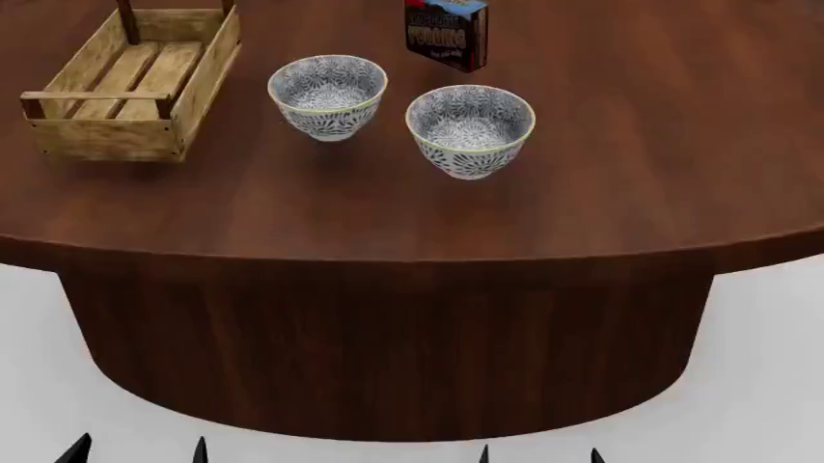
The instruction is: Stack the left bowl on the right bowl and place them in the tray.
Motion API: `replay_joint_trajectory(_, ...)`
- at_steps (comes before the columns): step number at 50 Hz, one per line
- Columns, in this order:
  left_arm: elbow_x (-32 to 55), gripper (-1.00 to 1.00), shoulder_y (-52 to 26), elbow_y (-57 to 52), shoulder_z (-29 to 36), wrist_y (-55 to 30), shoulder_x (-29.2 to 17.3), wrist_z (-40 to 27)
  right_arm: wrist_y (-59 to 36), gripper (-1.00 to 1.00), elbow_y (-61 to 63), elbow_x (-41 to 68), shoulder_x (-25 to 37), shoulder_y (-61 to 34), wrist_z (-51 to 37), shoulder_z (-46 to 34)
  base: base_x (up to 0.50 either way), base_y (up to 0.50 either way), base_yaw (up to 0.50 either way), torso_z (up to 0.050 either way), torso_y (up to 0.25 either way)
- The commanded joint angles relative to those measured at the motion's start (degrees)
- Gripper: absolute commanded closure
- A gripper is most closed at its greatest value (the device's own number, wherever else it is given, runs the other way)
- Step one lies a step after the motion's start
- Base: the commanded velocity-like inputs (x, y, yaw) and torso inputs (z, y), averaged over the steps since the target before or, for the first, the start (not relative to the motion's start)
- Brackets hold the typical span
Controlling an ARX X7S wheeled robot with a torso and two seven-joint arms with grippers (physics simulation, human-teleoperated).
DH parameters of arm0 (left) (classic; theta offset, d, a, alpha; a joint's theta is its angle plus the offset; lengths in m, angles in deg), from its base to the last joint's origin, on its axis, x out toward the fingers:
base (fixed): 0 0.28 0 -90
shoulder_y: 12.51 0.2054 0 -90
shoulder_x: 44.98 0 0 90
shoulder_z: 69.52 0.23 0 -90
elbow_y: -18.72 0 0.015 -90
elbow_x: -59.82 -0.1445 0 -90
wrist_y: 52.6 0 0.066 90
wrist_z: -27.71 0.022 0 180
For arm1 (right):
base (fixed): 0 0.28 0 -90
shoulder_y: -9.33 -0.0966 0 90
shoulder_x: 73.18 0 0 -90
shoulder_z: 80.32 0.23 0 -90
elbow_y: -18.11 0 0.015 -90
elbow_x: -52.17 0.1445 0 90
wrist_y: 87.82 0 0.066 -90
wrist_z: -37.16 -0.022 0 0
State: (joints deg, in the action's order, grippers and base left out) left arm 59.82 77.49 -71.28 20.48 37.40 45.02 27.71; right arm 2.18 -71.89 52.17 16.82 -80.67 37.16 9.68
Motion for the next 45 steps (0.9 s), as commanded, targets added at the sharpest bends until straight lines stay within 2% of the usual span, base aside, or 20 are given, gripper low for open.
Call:
replay_joint_trajectory(1,0.56,-1.00,0.00,0.00,0.64,0.00,-0.57,-0.64,0.00,-1.00,0.00,0.54,0.54,0.00,0.00,0.00,0.00,0.00,0.00,0.000,0.000)
replay_joint_trajectory(21,3.13,-1.00,1.50,-4.23,3.40,-0.45,-3.59,-4.23,1.39,-1.00,-2.23,4.26,3.31,-1.48,-3.79,-3.50,0.00,0.00,0.00,0.050,0.000)
replay_joint_trajectory(28,5.08,-1.00,0.27,-6.98,2.71,-3.18,-4.54,-4.97,-1.91,-1.00,2.12,4.62,4.23,-2.93,-5.22,-3.72,0.00,0.00,0.00,0.050,0.000)
replay_joint_trajectory(33,3.58,-1.00,-2.00,-11.90,2.93,-8.25,-6.16,-6.35,-5.63,-1.00,7.08,5.21,5.05,-5.29,-6.13,-3.36,0.00,0.00,0.00,0.050,0.000)
replay_joint_trajectory(45,8.67,-1.00,-9.96,-30.16,1.09,-27.28,-9.32,-6.76,-19.47,-1.00,22.67,8.90,7.16,-13.25,-7.19,-2.59,0.00,0.00,0.00,0.050,0.000)
